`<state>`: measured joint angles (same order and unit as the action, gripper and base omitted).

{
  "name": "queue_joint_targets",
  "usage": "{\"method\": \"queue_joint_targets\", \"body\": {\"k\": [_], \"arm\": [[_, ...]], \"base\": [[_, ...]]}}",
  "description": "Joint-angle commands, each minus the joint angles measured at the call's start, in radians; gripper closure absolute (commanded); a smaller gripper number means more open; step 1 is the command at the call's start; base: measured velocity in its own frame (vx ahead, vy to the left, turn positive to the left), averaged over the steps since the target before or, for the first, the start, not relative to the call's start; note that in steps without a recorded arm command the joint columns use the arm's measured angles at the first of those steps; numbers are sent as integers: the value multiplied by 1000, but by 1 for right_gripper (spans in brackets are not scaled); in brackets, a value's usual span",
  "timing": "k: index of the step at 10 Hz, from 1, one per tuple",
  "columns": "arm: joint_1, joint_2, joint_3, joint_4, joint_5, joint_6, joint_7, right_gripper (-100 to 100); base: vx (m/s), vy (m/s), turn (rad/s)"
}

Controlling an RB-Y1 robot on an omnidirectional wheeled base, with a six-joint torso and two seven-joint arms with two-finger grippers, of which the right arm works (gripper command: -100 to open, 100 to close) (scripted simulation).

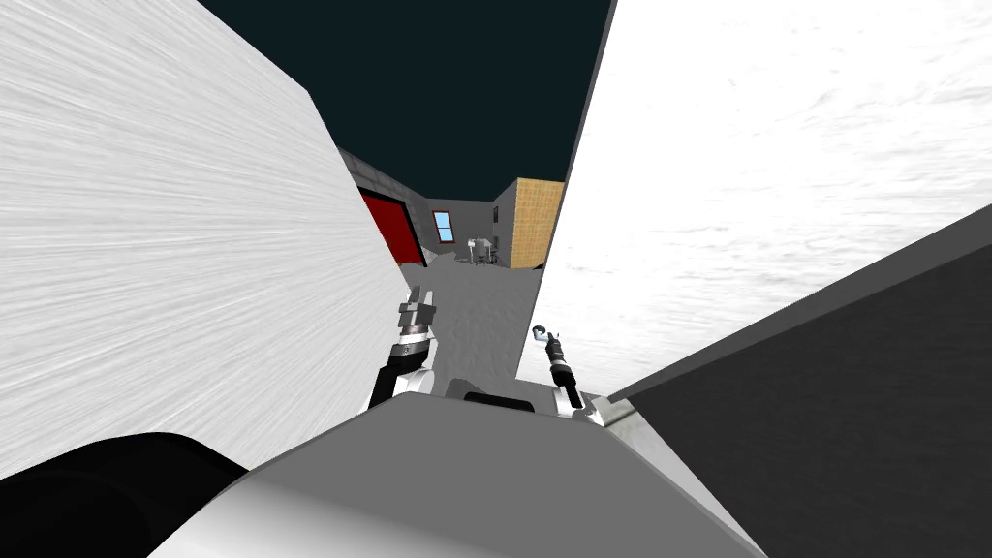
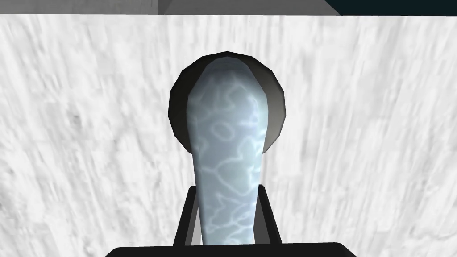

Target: Push the door open

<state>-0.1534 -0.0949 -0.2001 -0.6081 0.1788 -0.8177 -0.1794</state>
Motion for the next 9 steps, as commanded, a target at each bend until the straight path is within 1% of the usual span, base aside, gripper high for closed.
{"method": "queue_joint_targets", "body": {"k": [1,6,7,8,9], "arm": [[-7,-7,-21,6,-14,-1,8,100],[-6,-2,-67,9,-46,5,34,100],[-6,-1,-73,10,-51,6,38,100],[1,-5,-72,3,-49,12,35,100],[2,-10,-89,2,-58,11,41,100]], "base": [[161,92,-54],[194,107,-66],[167,75,-46],[74,22,-30],[138,20,-41]]}}
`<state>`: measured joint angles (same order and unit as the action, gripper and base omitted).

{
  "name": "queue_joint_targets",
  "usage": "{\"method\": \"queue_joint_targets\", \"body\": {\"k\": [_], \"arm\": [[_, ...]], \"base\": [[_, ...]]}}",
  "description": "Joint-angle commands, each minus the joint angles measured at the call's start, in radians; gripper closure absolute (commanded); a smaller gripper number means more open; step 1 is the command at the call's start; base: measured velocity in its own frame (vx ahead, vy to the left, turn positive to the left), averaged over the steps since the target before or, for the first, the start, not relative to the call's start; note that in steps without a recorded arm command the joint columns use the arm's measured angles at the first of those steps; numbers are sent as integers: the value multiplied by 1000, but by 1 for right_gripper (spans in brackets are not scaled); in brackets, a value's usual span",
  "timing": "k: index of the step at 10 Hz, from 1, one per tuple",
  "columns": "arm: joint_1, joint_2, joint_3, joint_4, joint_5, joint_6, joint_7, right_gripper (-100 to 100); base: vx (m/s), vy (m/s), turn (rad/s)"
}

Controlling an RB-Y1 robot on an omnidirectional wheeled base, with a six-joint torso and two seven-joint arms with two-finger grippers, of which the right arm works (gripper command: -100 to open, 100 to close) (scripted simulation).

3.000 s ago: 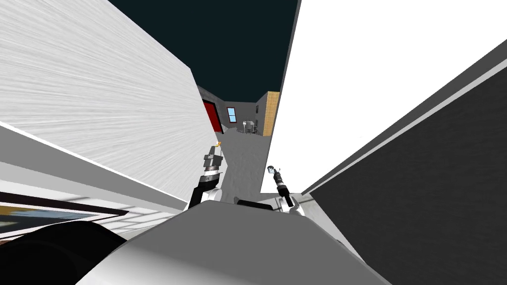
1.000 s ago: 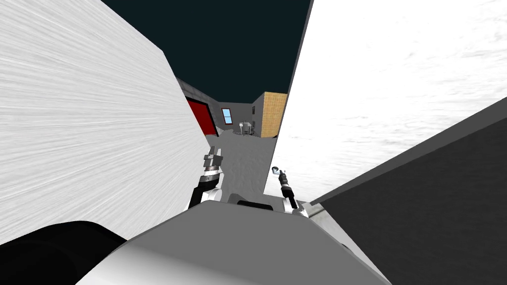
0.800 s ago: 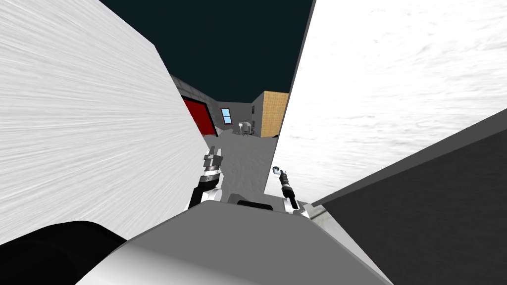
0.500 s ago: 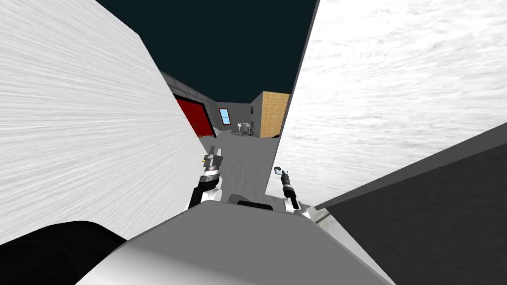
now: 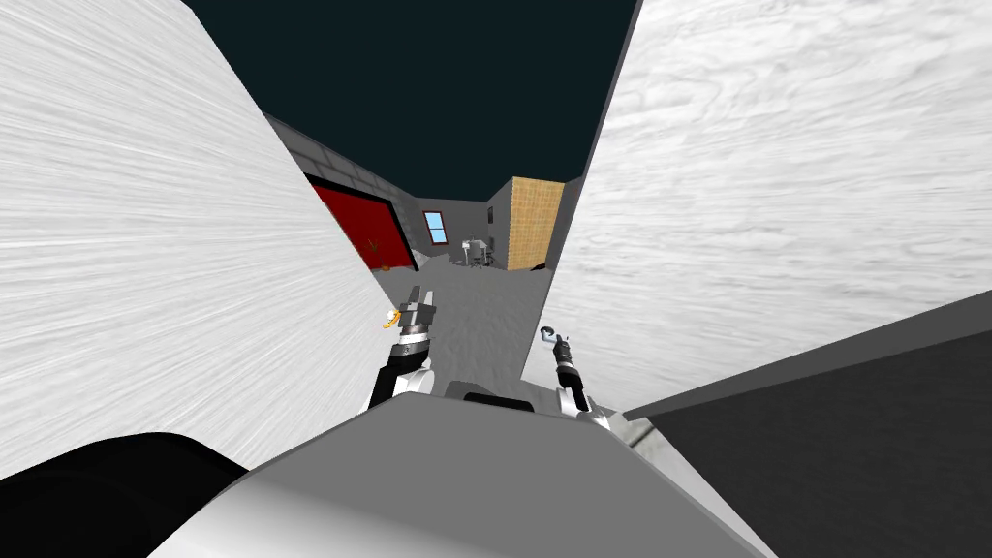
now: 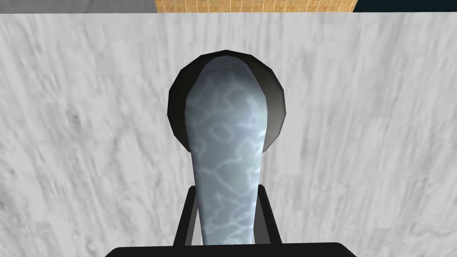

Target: Push the door open

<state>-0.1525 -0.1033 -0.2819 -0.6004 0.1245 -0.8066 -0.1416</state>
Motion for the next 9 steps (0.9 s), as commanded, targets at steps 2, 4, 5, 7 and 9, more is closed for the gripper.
{"method": "queue_joint_targets", "body": {"k": [2,4,5,7,9], "arm": [[2,-3,-22,-5,-13,0,9,100],[4,-5,-37,-4,-21,1,15,100],[5,-7,-50,-3,-29,1,20,100],[7,-9,-68,-2,-40,1,27,100],[8,-11,-83,-1,-48,1,33,100]], "base": [[191,24,-40],[196,50,-44],[210,12,-49],[201,34,-49],[140,18,-30]]}}
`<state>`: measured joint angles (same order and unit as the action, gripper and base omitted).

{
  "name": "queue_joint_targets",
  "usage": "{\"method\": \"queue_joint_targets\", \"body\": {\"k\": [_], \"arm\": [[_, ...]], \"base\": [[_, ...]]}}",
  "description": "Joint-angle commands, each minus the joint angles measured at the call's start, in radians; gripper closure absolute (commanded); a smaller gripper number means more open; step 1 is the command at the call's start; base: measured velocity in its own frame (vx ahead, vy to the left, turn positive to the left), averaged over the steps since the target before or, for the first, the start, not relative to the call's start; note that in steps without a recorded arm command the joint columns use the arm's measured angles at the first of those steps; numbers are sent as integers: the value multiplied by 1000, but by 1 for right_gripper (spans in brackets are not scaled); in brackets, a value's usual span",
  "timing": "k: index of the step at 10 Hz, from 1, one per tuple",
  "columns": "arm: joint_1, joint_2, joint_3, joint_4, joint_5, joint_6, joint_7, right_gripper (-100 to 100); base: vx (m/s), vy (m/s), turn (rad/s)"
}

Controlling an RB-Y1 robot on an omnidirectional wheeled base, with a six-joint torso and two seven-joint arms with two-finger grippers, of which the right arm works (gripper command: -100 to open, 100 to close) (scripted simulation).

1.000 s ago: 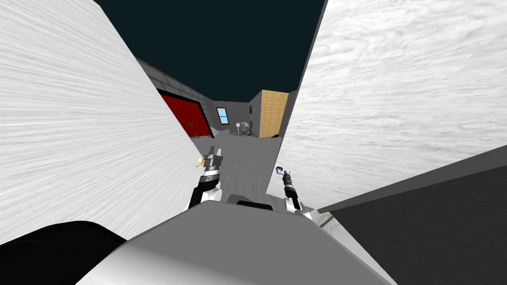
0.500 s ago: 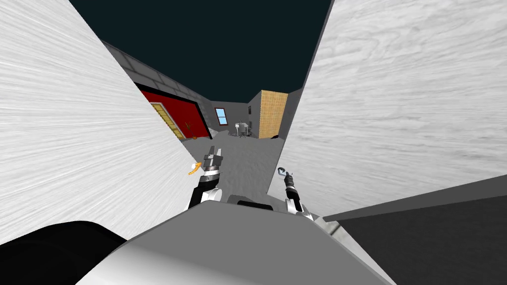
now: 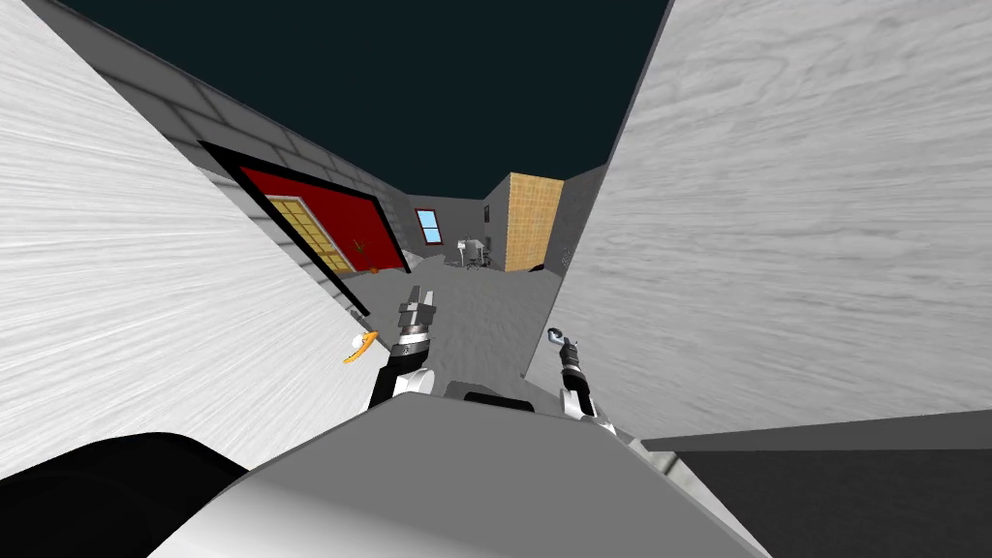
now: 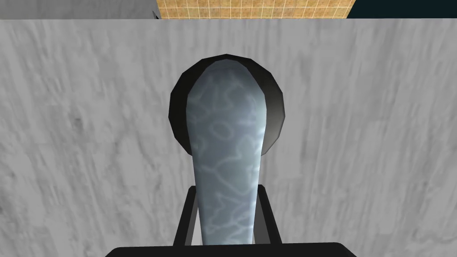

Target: Push the door open

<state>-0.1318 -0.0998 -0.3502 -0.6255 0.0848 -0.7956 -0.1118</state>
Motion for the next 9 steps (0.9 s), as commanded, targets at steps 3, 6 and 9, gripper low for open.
{"method": "queue_joint_targets", "body": {"k": [3,6,9], "arm": [[-10,-19,-46,25,-26,-10,16,100],[-6,-23,-78,27,-45,-9,28,100],[-4,-26,-103,28,-59,-9,38,100]], "base": [[219,43,-65],[156,40,-43],[192,45,-60]]}}
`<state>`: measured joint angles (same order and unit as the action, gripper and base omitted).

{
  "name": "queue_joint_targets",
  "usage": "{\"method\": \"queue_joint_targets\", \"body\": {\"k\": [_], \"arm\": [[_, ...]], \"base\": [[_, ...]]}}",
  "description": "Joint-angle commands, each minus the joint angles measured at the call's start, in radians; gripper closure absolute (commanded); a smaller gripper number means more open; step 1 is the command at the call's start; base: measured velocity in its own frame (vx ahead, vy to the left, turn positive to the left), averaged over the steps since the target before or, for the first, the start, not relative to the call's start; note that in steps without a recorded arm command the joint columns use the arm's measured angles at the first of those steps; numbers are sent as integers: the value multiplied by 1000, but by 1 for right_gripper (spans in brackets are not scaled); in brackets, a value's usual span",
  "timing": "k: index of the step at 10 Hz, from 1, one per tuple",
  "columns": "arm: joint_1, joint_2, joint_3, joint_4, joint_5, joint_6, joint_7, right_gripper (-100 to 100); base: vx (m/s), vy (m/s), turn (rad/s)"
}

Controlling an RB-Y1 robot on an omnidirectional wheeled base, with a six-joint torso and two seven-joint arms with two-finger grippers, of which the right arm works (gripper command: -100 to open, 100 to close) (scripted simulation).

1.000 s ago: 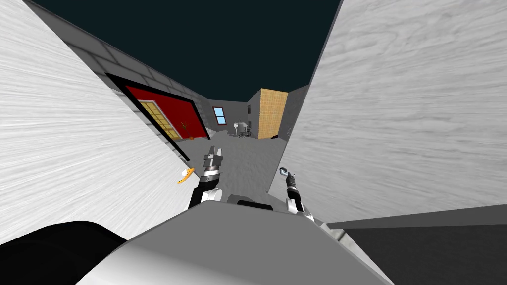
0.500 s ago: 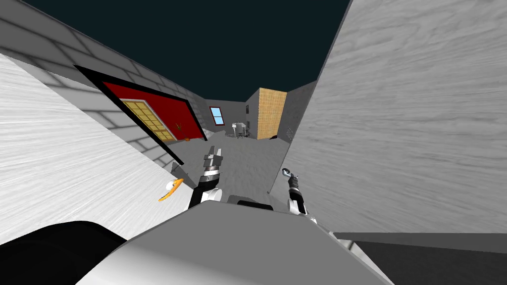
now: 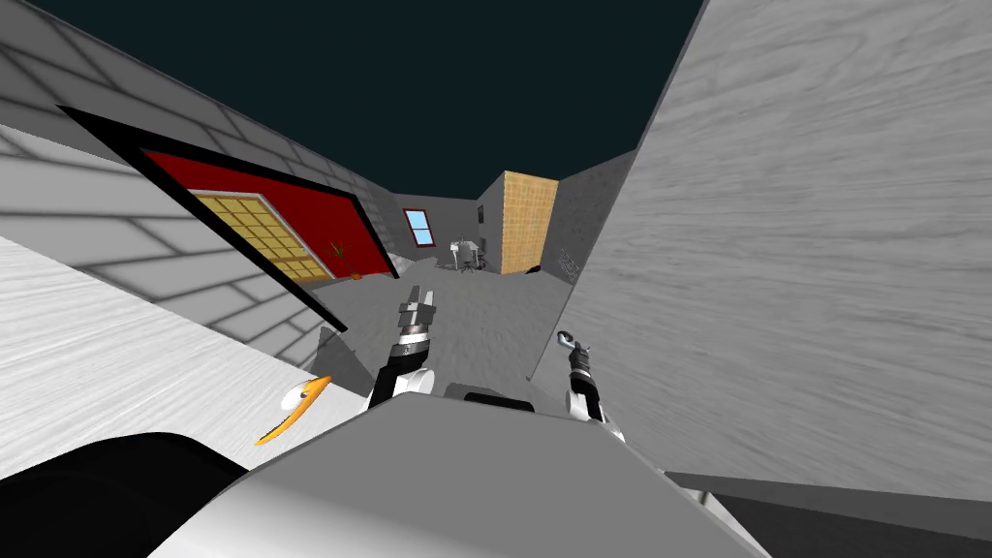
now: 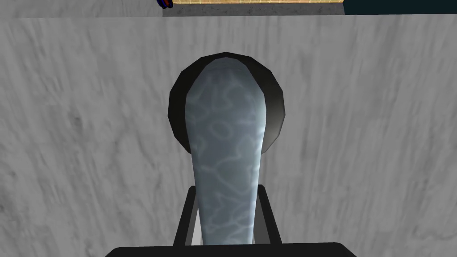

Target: Push the door open

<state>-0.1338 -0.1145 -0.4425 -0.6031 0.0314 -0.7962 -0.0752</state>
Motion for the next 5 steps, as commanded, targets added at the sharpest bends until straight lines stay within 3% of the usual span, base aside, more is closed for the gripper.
{"method": "queue_joint_targets", "body": {"k": [1,3,5], "arm": [[-1,-12,-21,6,-12,-8,6,100],[1,-14,-39,7,-22,-8,13,100],[1,-14,-39,7,-22,-8,13,100]], "base": [[191,62,-61],[185,53,-58],[82,-1,-12]]}}
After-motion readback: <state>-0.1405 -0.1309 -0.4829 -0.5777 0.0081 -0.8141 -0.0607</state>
